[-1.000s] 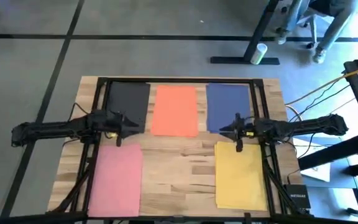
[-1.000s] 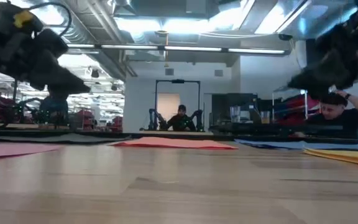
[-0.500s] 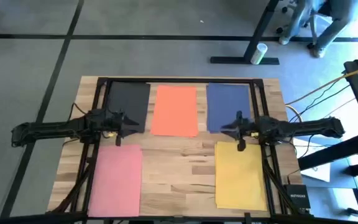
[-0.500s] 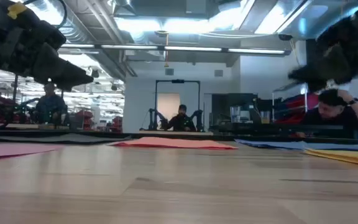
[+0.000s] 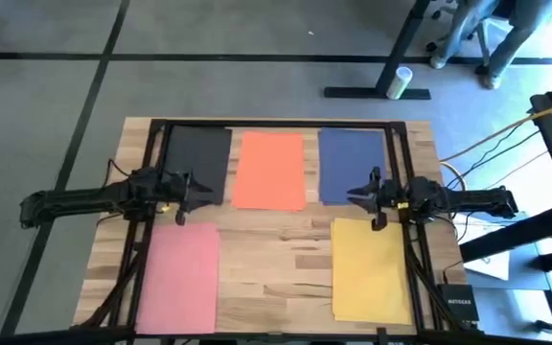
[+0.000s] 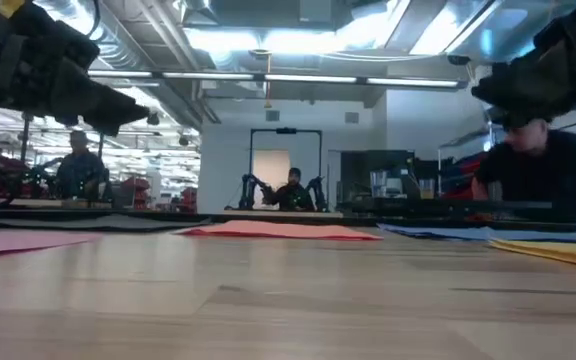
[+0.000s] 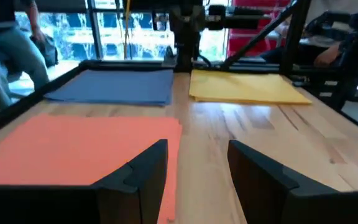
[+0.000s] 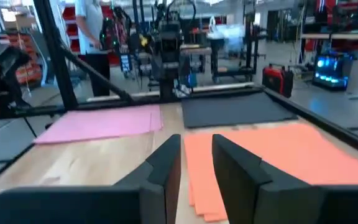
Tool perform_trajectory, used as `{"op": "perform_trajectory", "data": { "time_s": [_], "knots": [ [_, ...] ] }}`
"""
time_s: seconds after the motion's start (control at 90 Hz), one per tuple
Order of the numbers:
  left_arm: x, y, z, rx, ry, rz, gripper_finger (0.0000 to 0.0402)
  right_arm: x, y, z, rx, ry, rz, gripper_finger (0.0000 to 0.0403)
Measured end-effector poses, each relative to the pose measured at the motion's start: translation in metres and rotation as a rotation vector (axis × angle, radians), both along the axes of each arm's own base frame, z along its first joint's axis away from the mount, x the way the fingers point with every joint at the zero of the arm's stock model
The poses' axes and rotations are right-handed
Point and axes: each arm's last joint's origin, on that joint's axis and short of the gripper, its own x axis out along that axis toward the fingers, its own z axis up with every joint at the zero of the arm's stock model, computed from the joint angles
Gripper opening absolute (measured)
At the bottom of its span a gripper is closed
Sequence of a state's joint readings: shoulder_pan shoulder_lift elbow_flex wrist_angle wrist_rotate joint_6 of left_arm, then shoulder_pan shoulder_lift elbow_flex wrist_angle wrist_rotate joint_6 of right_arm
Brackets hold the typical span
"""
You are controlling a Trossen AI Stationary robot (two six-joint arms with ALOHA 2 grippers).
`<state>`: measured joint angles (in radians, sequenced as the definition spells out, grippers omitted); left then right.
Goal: Organize paper
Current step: Return to Home Position
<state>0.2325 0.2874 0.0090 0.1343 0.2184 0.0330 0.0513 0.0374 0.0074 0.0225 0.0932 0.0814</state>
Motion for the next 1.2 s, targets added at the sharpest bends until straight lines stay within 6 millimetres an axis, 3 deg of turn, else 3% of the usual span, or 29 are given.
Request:
{"op": "perform_trajectory", "data": {
  "time_s": [0.433,1.2],
  "knots": [
    [-0.001,0.000,-0.009,-0.069,0.091,0.021,0.0155,0.000,0.000,0.001,0.025,-0.007,-0.009,0.0081],
    [-0.002,0.000,-0.009,-0.122,0.091,0.036,0.0155,0.000,0.000,0.001,0.024,-0.007,-0.008,0.0081]
  ]
}}
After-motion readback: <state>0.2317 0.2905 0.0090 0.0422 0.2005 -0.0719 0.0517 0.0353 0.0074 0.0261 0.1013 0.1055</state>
